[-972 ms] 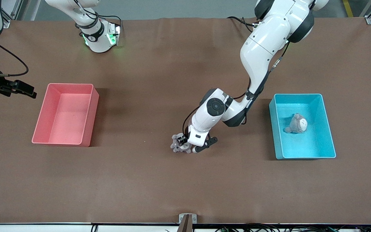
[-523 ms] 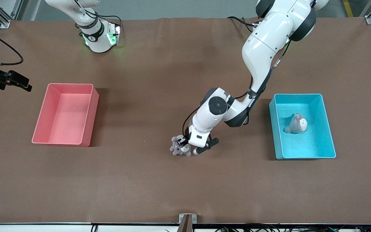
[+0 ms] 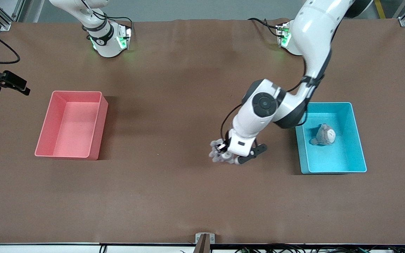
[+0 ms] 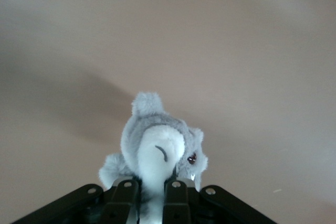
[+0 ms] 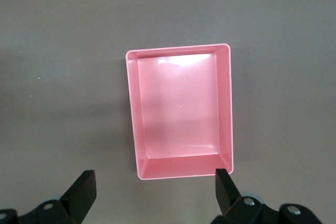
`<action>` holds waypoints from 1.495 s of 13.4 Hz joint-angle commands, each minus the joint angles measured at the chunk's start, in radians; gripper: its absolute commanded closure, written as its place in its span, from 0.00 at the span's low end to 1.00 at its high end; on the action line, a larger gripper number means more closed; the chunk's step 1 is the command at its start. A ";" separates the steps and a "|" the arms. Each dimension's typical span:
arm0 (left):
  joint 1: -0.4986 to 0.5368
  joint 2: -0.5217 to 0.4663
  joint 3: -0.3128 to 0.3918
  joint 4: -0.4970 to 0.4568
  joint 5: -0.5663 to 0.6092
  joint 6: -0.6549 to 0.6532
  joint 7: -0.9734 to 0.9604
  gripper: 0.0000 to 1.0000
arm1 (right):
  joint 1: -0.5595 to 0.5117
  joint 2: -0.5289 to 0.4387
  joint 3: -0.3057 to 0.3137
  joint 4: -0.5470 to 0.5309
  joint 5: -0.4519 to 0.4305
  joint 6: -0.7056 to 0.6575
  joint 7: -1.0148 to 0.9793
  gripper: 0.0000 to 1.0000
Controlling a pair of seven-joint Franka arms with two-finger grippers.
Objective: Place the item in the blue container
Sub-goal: 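Carry the plush with the left gripper into the blue box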
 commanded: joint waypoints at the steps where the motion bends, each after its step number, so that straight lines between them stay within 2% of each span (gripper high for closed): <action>1: 0.110 -0.200 -0.001 -0.161 0.017 -0.177 0.189 0.90 | -0.010 -0.022 0.005 -0.033 0.001 0.020 -0.011 0.00; 3: 0.231 -0.271 -0.001 -0.216 0.017 -0.278 0.384 0.90 | -0.007 -0.022 0.005 -0.031 0.000 0.026 -0.014 0.00; 4: 0.277 -0.292 0.001 -0.247 0.027 -0.282 0.457 0.90 | -0.005 -0.022 0.005 -0.031 0.000 0.026 -0.021 0.00; 5: 0.349 -0.308 -0.001 -0.274 0.086 -0.282 0.537 0.90 | -0.008 -0.020 0.005 -0.031 0.000 0.026 -0.063 0.00; 8: 0.504 -0.297 -0.004 -0.293 0.186 -0.273 0.747 0.90 | -0.011 -0.020 0.005 -0.031 0.000 0.026 -0.095 0.00; 11: 0.603 -0.221 -0.004 -0.310 0.280 -0.140 0.852 0.89 | -0.011 -0.020 0.005 -0.033 0.003 0.023 -0.094 0.00; 15: 0.606 -0.107 -0.002 -0.313 0.296 0.026 0.846 0.88 | -0.011 -0.020 0.005 -0.033 0.017 0.021 -0.094 0.00; 19: 0.606 -0.061 -0.002 -0.324 0.316 0.083 0.840 0.83 | -0.017 -0.020 0.005 -0.033 0.017 0.018 -0.094 0.00; 20: 0.607 -0.049 -0.004 -0.324 0.327 0.085 0.839 0.78 | -0.017 -0.020 0.005 -0.033 0.017 0.017 -0.095 0.00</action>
